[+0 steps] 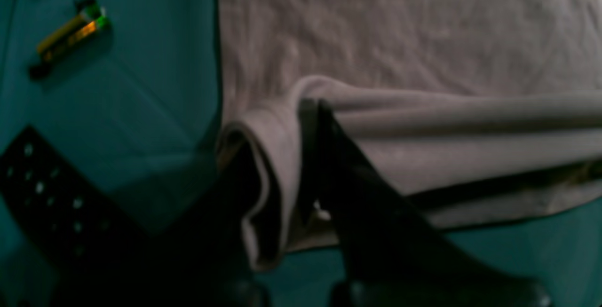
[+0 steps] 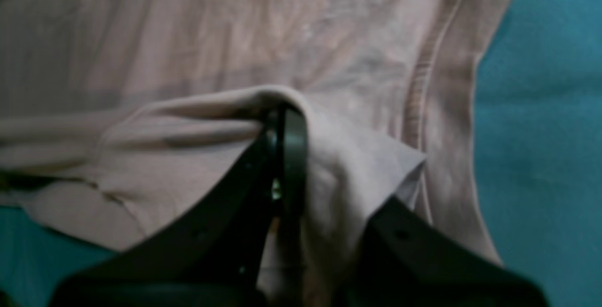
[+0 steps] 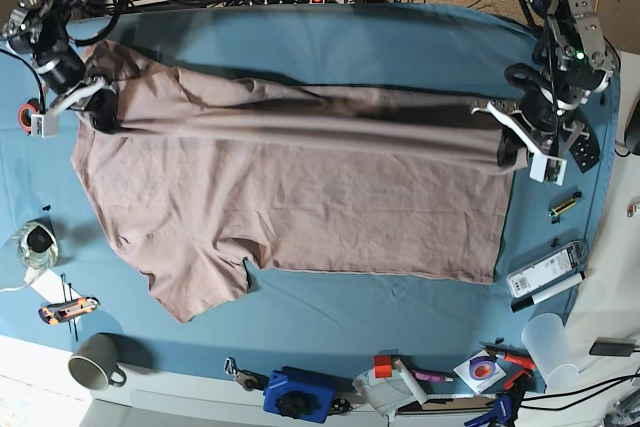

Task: Fold the T-shirt properly
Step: 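Lay the lifted edge back over the shirt body with both grippers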

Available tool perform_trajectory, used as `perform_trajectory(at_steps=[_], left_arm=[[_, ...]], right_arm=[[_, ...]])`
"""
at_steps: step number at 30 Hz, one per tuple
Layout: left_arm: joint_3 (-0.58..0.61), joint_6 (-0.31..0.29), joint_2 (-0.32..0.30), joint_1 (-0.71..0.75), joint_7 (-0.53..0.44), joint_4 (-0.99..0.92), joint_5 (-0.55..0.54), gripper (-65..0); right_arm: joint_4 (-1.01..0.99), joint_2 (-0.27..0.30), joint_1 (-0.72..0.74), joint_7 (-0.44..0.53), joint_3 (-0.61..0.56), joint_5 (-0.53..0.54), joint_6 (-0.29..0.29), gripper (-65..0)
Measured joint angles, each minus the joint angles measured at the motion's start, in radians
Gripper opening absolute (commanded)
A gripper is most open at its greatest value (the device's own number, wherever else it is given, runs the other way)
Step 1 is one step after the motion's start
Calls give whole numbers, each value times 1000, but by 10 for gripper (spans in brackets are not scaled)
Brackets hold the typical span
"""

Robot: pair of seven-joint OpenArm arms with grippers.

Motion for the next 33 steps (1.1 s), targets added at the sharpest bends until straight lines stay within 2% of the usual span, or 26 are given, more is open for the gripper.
perform_trajectory(at_steps=[5, 9, 12, 15, 18, 28, 33], left_arm=[[2, -5, 0, -34, 2, -115, -18, -650], [2, -4, 0, -79, 3, -160, -18, -650], [2, -5, 0, -126, -3, -190, -19, -650], [3, -38, -2, -158, -3, -254, -14, -650], [3, -41, -2, -182, -2, -327, -12, -650], [3, -50, 1, -246, -3, -378, -17, -650], [3, -50, 1, -243, -41, -398, -19, -650]], right_arm=[[-92, 8, 75, 5, -10, -16, 0, -650], [-167, 11, 127, 85, -70, -138, -1, -650], [-208, 16, 159, 124, -126, -146, -3, -650], [-223, 13, 187, 146, -161, -174, -4, -650], [-224, 13, 210, 161, -166, -241, -1, -650], [-278, 13, 241, 218, -166, -269, 0, -650], [-278, 12, 245, 265, -166, -318, 1, -650]])
